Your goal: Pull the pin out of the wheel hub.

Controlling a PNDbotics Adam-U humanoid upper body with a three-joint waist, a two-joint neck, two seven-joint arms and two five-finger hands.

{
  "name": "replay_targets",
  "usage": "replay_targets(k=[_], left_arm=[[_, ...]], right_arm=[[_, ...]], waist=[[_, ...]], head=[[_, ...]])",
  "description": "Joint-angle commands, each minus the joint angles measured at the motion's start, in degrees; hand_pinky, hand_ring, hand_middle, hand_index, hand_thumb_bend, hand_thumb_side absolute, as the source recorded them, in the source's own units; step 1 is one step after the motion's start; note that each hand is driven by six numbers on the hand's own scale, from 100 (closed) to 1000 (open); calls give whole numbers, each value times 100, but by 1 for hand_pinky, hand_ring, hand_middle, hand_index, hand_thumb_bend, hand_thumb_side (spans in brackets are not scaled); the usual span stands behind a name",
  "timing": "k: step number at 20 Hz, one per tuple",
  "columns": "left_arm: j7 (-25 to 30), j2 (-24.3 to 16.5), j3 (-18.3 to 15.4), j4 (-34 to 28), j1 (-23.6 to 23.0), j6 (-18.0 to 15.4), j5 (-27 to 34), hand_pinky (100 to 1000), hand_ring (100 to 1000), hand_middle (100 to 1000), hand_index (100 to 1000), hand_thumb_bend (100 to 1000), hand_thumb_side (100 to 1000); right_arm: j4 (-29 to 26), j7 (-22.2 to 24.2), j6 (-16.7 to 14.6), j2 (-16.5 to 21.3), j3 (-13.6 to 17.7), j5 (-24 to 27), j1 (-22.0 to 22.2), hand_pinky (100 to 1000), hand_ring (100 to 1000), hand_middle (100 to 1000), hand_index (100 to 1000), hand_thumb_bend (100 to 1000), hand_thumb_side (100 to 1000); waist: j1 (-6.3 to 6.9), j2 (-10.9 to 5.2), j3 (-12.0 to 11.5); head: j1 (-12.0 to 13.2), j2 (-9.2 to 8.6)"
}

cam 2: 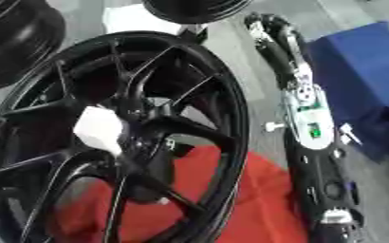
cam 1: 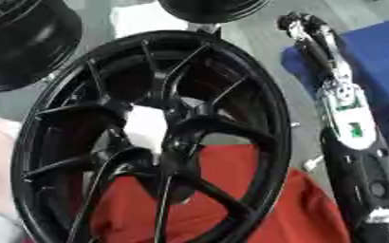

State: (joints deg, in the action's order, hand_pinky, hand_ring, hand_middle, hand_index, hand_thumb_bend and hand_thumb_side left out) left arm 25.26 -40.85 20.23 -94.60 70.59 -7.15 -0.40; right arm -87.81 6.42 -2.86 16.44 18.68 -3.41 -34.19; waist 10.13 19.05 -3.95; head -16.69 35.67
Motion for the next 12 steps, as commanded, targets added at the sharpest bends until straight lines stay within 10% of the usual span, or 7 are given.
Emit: replay_targets(k=[1,12], left_arm=[[9,-237,-102,-35,21,11,14,762,719,653,751,235,371],[254,-309,-47,-52,-143,-9,53,764,720,656,761,238,377]], right_arm=[[-163,-27,3,128,8,14,-62,958,837,693,673,100,587],[-173,-36,14,112,2,-1,-52,958,837,693,672,100,582]], waist=[[33,-328,-4],[41,-344,-4]], head=[[-15,23],[216,393]])
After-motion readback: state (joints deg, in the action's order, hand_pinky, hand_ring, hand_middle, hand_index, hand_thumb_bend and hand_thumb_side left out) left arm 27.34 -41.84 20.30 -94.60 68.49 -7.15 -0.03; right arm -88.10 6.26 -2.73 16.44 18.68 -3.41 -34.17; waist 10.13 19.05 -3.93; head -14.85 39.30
